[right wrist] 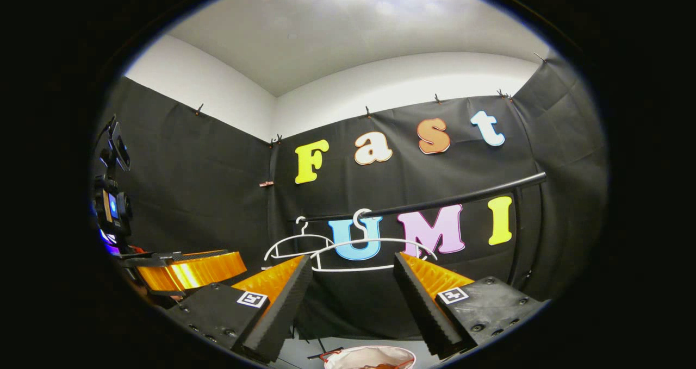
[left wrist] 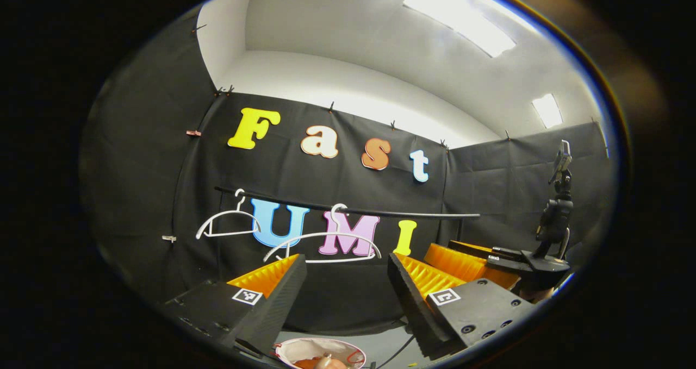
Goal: Grasp the clothes on the hanger with both hands and then place them into the laundry hamper below.
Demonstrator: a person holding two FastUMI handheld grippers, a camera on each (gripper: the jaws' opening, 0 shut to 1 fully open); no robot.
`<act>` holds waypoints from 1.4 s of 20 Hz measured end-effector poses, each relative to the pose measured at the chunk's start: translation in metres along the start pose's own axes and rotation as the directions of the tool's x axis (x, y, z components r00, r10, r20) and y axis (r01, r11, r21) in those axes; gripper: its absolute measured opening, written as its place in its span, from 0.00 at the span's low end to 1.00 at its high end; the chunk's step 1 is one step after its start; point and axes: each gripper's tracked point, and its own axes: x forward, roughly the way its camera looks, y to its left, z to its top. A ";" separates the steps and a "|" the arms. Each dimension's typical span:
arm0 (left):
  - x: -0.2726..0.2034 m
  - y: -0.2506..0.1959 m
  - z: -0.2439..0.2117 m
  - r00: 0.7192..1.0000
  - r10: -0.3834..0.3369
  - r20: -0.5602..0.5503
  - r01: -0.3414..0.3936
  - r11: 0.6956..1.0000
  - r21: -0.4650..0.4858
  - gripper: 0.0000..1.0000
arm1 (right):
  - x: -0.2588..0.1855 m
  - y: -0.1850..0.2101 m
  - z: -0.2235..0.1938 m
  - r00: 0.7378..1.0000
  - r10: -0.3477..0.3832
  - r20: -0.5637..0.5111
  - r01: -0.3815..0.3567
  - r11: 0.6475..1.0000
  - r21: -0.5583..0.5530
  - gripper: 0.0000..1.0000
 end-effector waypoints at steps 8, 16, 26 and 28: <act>-0.013 -0.003 0.003 0.998 0.070 0.007 -0.070 0.998 0.002 0.95 | -0.003 0.010 0.002 0.996 0.083 -0.022 -0.082 0.996 0.032 1.00; -0.013 -0.015 -0.001 0.997 0.083 0.001 -0.083 0.996 -0.020 0.95 | -0.009 0.002 0.008 0.995 0.094 -0.018 -0.093 0.995 0.037 0.98; -0.012 -0.023 -0.005 0.996 0.094 0.002 -0.094 0.996 0.000 0.95 | -0.009 0.002 0.010 0.994 0.112 -0.014 -0.111 0.993 0.043 0.98; -0.012 -0.021 -0.007 0.995 0.097 -0.001 -0.097 0.995 -0.006 0.95 | -0.008 0.002 0.011 0.994 0.111 -0.012 -0.110 0.993 0.041 0.98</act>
